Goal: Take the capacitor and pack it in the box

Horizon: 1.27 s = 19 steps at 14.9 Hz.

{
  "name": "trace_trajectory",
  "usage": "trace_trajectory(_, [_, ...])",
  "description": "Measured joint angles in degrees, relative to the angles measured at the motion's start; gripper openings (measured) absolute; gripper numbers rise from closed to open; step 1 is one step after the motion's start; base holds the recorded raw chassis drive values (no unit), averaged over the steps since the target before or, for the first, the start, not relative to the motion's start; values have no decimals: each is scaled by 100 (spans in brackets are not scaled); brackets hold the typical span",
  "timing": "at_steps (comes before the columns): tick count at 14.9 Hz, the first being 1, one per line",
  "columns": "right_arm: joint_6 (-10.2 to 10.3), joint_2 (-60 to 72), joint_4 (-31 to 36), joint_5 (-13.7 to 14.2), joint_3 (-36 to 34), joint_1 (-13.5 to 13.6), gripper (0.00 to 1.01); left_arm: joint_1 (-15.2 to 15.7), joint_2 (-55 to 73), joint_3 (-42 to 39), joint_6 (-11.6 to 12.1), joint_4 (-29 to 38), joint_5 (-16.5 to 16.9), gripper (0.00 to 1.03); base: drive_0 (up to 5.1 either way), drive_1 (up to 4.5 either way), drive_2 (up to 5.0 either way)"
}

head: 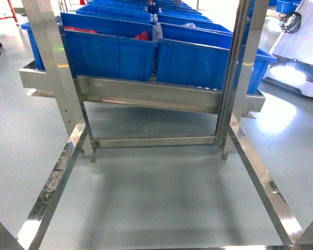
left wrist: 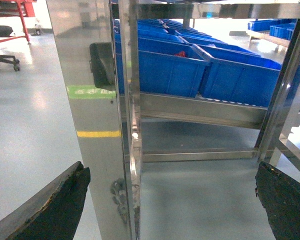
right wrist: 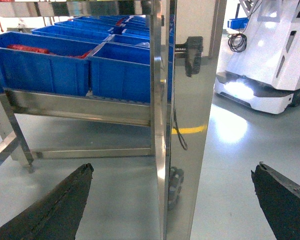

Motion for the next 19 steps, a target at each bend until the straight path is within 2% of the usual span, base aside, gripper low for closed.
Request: trace_trajectory(19, [0,0,-9,0,0,0,98,0,0,0,0,-20,0,98,0,0,0])
